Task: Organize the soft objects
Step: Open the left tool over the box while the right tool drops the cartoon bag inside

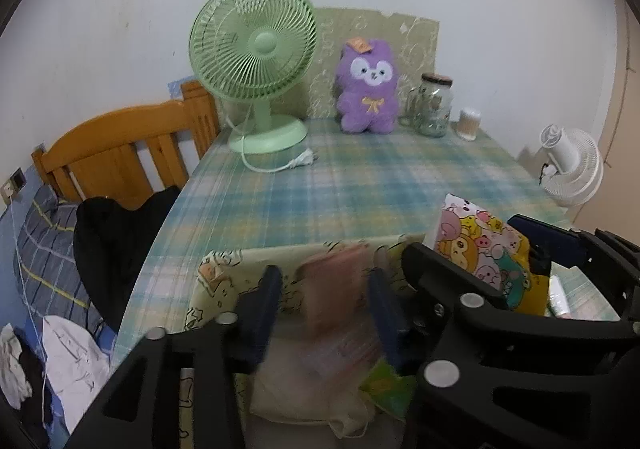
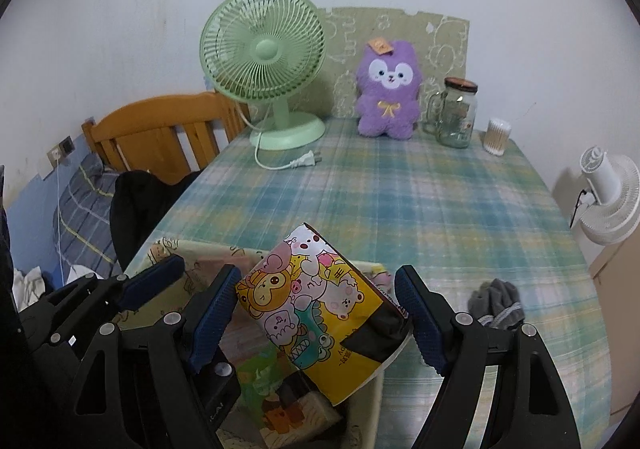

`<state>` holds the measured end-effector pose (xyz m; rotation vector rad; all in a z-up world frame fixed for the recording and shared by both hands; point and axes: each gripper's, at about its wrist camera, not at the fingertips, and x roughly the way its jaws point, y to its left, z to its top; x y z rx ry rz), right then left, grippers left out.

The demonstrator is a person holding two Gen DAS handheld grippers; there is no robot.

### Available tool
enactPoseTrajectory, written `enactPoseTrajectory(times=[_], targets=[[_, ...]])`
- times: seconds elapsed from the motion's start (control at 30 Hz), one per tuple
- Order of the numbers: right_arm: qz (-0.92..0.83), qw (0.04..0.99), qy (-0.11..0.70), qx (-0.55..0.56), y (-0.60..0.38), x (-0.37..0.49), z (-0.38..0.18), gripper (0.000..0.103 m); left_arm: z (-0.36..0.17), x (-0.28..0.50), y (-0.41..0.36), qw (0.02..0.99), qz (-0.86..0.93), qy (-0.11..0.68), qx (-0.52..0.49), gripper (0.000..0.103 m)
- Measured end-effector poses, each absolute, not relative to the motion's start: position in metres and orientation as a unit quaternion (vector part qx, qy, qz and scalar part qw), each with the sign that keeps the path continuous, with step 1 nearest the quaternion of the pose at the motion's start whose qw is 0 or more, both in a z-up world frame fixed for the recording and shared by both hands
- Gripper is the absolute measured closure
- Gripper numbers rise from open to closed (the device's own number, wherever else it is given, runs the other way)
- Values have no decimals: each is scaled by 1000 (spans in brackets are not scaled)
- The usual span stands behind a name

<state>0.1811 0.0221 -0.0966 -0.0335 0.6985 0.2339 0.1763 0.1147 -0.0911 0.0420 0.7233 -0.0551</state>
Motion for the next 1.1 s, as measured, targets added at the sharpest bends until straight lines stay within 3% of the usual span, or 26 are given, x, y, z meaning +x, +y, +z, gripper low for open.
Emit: enactPoseTrajectory(times=[0.17,0.53,0.87,1.1], targets=[[129,925,357,-15,28,185,-108,22,-98,175,117,926,-28,375,17,40],[160,922,353,-17,39,173,-112,19,-98,155,126,922,11,387,17,37],[171,925,337,-37,46,154,-112,0,-96,132,125,922,16,387,18,20],[158,936,308,-70,45,138,-100,0,-88,116,119,929,23,369,17,14]])
